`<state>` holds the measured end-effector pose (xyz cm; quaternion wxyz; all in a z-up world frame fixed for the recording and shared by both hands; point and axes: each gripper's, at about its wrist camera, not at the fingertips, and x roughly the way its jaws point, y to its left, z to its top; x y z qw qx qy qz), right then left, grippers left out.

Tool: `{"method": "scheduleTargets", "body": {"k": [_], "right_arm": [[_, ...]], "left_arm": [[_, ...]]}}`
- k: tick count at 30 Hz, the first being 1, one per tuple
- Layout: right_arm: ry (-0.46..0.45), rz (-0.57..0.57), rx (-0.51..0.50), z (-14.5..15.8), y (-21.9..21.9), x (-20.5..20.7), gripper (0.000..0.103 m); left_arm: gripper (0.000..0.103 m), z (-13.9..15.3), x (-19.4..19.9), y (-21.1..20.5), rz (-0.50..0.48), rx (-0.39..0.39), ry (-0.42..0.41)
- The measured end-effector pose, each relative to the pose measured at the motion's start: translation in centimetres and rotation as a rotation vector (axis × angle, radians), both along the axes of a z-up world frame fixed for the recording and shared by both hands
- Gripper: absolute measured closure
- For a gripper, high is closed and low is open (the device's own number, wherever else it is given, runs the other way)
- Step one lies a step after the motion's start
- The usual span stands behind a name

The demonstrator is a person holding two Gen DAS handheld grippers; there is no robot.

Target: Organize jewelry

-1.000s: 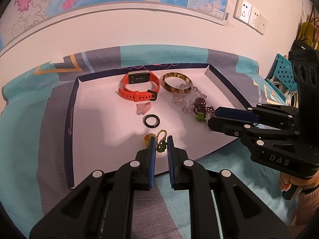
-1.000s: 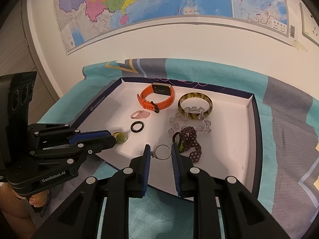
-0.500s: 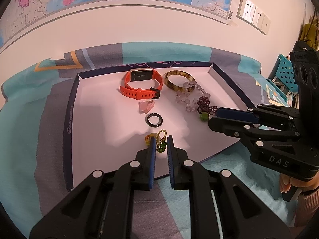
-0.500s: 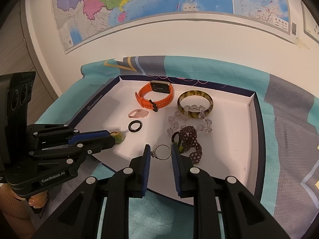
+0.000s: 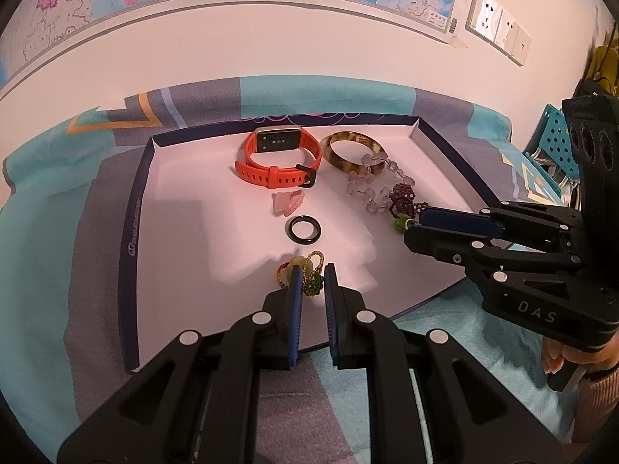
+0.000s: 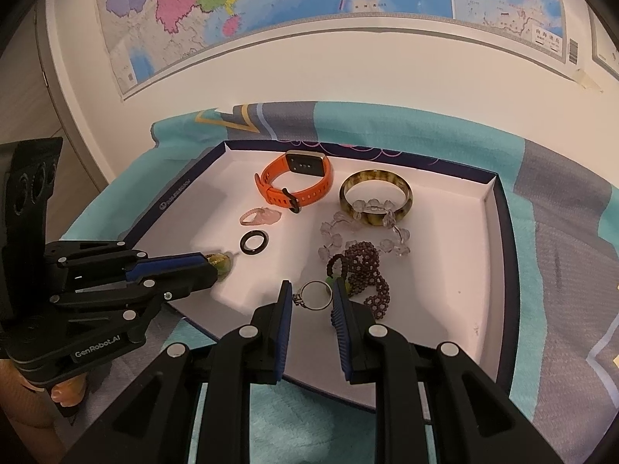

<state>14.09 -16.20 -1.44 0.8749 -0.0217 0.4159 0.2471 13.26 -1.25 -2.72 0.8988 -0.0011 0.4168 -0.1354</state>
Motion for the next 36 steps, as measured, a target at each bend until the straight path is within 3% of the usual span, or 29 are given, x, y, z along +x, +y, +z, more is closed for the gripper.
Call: {"method": "scheduleTargets", "body": {"k": [13, 19, 22, 24, 27, 29, 32, 34, 36], "right_arm": [[0.005, -0.016, -0.013, -0.4, 0.2, 0.3, 0.083], [0.008, -0.028, -0.012, -0.6, 0.2, 0.3, 0.082], [0.003, -0.030, -0.006, -0.4, -0.1, 0.0, 0.081], [-0.006, -0.034, 0.003, -0.1, -0.3, -0.4, 0.074], [-0.021, -0.040, 0.016, 0.5, -0.8, -1.1, 0.068], [-0.030, -0.046, 0.026, 0.8, -1.2, -1.6, 0.060], [-0.049, -0.058, 0.038, 1.4, -1.7, -2.9, 0.051], [-0.055, -0.067, 0.043, 1.5, -2.0, -3.5, 0.040], [-0.067, -0.083, 0.040, 1.6, -2.2, -4.5, 0.029]], "left_arm": [[0.091, -0.2, 0.1, 0.1, 0.002, -0.005, 0.001], [0.082, -0.1, -0.2, 0.2, 0.006, -0.011, -0.007], [0.070, 0.2, -0.6, 0.4, 0.012, -0.018, -0.018], [0.062, 0.5, -1.0, 0.6, 0.017, -0.022, -0.033], [0.045, 1.0, -2.1, 1.1, 0.027, -0.026, -0.056], [0.026, 1.3, -2.9, 1.6, 0.039, -0.028, -0.073], [0.012, 1.7, -4.1, 2.1, 0.056, -0.035, -0.092], [0.005, 1.9, -5.2, 2.5, 0.082, -0.038, -0.112], [0.006, 1.9, -5.9, 2.7, 0.089, -0.050, -0.106]]}}
